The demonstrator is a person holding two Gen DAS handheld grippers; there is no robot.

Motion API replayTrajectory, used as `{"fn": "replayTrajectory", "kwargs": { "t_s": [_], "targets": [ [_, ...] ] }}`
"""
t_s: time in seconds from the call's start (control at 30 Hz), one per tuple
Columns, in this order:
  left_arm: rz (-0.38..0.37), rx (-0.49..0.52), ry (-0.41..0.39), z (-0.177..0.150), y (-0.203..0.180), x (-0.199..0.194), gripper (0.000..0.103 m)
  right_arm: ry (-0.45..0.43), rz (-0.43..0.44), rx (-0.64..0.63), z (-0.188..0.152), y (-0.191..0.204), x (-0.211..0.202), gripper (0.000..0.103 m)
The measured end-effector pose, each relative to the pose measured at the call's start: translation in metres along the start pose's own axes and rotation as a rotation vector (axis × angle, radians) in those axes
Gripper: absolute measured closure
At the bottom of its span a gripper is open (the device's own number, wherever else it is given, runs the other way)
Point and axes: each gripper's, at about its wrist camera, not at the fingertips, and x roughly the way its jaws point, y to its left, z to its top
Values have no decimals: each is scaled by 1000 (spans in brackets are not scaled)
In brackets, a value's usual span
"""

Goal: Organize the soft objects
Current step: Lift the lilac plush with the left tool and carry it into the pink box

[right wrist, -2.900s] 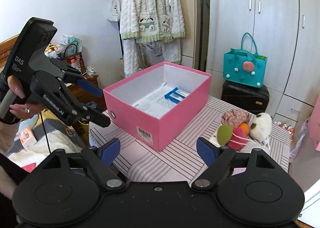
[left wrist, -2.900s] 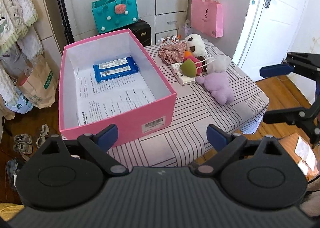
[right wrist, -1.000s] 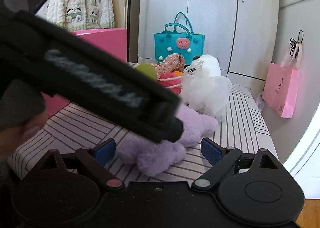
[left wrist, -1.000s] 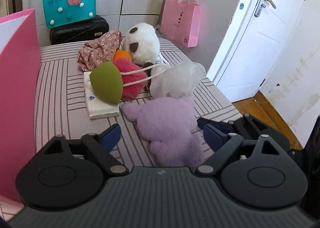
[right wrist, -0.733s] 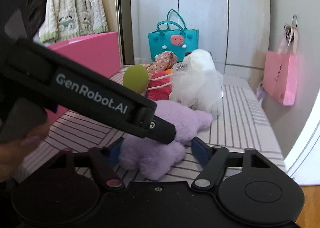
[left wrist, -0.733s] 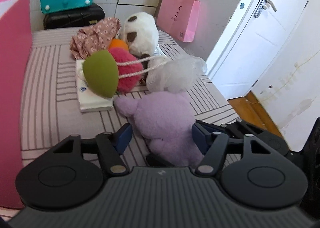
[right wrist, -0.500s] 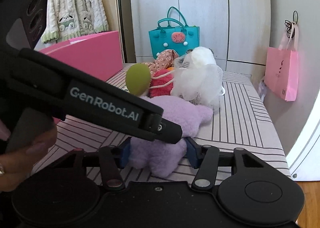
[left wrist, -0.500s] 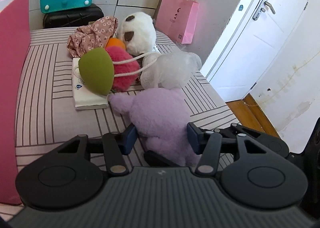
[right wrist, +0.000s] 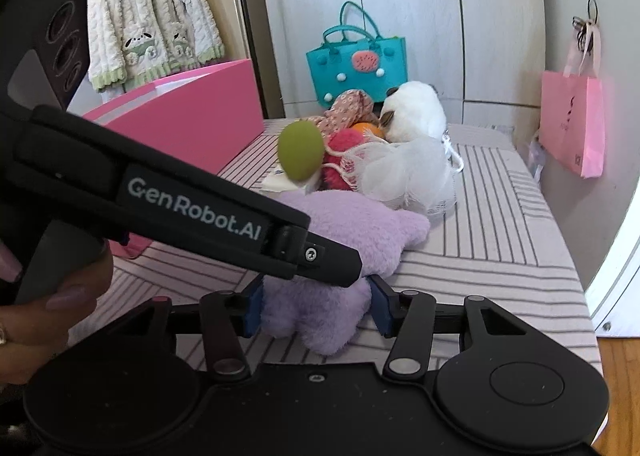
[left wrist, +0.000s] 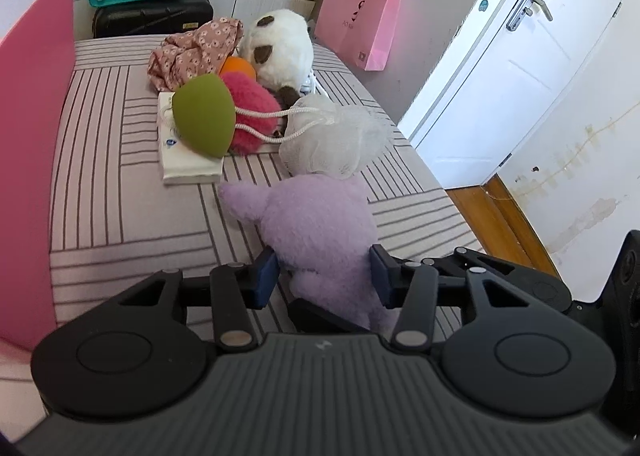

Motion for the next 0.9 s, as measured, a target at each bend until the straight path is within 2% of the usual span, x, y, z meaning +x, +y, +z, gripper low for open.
{"fn": "replayTrajectory", "kwargs": {
  "t_s": [0.33,0.57,0.9],
  "targets": [
    [-18,-20,28,-6,-1,-19,55,69,59,47,7,5,-15,46],
    [-33,-14,55,-8,1,-35,55,86,67,15,10,18,-26,46],
    [-36,-30,67,-11,5,-67,55,124,139,6,23,35,-40,46]
  ]
}}
